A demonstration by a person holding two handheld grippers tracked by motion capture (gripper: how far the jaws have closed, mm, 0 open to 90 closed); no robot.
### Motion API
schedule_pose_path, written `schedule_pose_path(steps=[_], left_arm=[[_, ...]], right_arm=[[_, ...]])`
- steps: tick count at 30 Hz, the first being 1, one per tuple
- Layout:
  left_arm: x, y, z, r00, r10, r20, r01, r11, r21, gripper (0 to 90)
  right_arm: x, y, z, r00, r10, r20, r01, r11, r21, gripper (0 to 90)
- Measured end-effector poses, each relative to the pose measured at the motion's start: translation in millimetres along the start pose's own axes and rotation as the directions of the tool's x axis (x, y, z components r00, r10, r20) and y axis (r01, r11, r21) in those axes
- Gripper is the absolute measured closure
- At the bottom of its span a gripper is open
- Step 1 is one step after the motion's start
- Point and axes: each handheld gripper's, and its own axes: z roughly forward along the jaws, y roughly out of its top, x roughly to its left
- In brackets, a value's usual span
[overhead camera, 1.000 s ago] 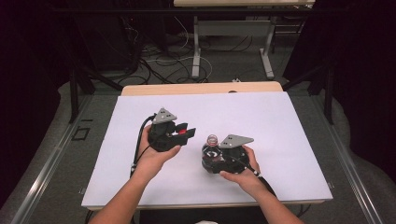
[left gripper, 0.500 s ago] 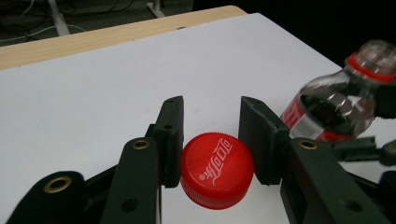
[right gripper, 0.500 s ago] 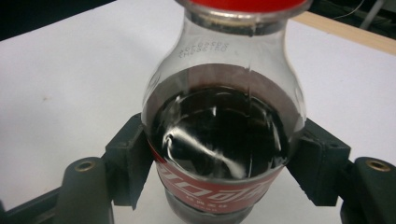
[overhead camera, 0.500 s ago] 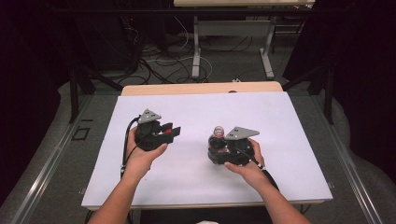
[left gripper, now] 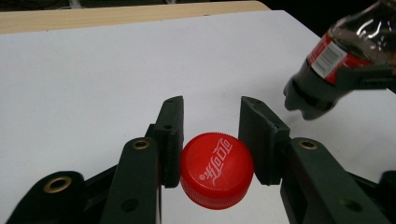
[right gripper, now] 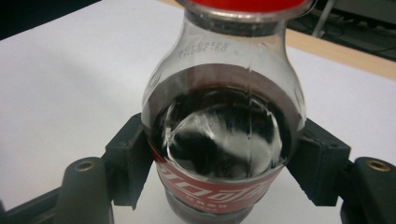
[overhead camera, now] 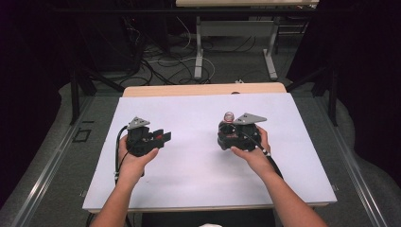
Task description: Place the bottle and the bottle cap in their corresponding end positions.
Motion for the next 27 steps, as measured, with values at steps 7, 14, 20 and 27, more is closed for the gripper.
schedule_pose_path(steps=[7,14,20,27], left_arm=[[6.5,-6.2,-1.8,0.9999,-0.015,-0.005,0.015,0.9999,-0.001,61.4],[9.7,-8.3,-2.8,0.9997,-0.022,-0.009,0.022,0.9997,-0.008,61.4],[11.8,-8.8,-3.8,0.9998,-0.016,-0.009,0.016,0.9999,0.001,61.4],[13.4,-11.0,-3.9,0.9997,-0.024,-0.007,0.024,0.9997,-0.004,61.4]], right_arm=[[-9.6,17.8,23.1,0.9991,0.017,0.039,-0.016,1.0,-0.015,29.6],[-8.6,28.3,53.0,0.9991,0.018,0.038,-0.017,1.0,-0.018,29.6],[1.7,27.6,80.3,0.9993,0.018,0.032,-0.018,1.0,0.001,29.6],[7.6,18.9,100.7,0.9988,0.031,0.039,-0.032,0.999,0.018,29.5]])
